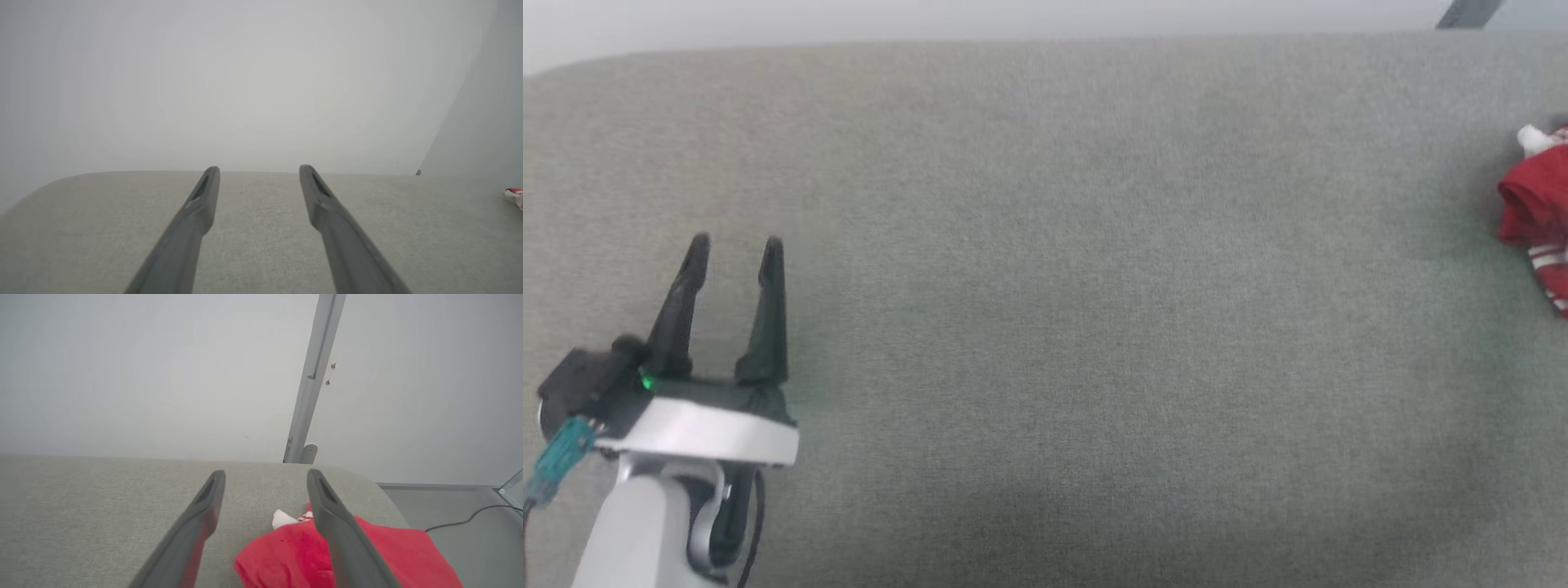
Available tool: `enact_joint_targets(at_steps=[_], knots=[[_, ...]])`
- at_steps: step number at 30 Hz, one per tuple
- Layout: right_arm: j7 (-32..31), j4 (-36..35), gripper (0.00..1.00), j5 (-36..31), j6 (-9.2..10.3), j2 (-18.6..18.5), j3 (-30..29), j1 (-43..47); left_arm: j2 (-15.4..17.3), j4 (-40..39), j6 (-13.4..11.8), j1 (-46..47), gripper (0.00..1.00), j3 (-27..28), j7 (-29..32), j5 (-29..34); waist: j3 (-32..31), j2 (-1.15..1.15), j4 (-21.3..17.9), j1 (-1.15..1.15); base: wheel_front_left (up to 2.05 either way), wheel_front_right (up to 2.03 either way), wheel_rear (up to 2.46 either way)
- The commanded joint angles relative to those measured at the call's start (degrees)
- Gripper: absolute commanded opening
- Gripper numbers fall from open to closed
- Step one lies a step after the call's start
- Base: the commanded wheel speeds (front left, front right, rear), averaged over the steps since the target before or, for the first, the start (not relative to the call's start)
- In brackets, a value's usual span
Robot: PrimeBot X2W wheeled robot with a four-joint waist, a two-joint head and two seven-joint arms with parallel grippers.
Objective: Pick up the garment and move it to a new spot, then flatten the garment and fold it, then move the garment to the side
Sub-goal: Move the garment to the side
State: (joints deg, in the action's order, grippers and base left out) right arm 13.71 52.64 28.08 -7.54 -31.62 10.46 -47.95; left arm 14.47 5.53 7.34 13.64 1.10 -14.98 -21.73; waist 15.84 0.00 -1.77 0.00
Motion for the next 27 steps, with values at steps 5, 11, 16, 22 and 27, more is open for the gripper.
enact_joint_targets(at_steps=[5,11,16,22,27], knots=[[1.5,-4.5,1.0,-1.3,0.11,2.6,-0.4,6.1,0.1,0.3,0.1,-4.5,1.0,2.7,-0.3,-0.8,-3.7,0.0,1.4,0.0,0.0,0.0,0.0],[1.5,-13.1,1.0,-3.7,0.11,5.2,-3.9,13.7,-0.2,0.8,0.1,-7.8,1.0,4.7,-0.3,-1.0,-6.7,0.0,2.2,0.0,0.0,0.0,0.0],[1.5,-21.9,1.0,-6.5,0.11,8.9,-7.8,22.4,-0.4,0.7,0.1,-11.8,1.0,6.3,-0.3,-1.1,-9.5,0.0,2.2,0.0,0.0,0.0,0.0],[1.5,-30.0,1.0,-10.2,0.11,13.1,-10.7,32.3,-0.9,0.2,0.1,-15.6,1.0,8.3,-0.3,-1.5,-12.1,0.0,2.1,0.0,0.0,0.0,0.0],[1.5,-33.6,1.0,-11.9,0.11,15.3,-11.9,37.4,-0.7,0.2,0.1,-17.6,1.0,9.1,-0.3,-1.6,-13.8,0.0,1.9,0.0,0.0,0.0,0.0]])
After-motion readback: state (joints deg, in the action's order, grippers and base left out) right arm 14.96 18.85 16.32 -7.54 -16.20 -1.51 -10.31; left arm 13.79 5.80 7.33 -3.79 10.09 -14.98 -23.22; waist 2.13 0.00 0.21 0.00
